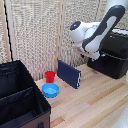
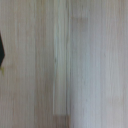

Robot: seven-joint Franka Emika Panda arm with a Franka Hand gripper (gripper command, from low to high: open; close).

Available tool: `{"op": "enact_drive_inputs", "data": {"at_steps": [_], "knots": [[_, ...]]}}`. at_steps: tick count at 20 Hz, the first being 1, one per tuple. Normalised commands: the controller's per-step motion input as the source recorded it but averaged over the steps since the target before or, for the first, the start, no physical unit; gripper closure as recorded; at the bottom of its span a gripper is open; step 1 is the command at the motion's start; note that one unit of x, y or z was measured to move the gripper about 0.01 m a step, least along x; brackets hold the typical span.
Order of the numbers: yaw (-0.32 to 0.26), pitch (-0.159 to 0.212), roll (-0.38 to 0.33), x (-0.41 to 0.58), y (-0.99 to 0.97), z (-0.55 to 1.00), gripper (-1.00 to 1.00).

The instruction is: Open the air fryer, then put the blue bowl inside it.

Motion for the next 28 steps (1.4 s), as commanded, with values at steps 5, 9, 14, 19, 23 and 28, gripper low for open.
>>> {"op": "enact_drive_inputs", "data": {"at_steps": [5,9,14,19,23,28], "knots": [[0.097,-0.040,-0.066,-0.104,-0.71,-0.17,-1.00],[0.085,-0.026,-0.037,-0.149,-0.74,-0.09,-1.00],[0.075,-0.001,-0.013,-0.152,-0.71,-0.08,-1.00],[0.073,0.000,-0.007,-0.150,-0.65,0.00,-1.00],[0.084,0.000,-0.029,-0.024,-0.43,0.00,1.00],[0.032,0.004,0.000,0.267,-0.07,0.00,1.00]]}}
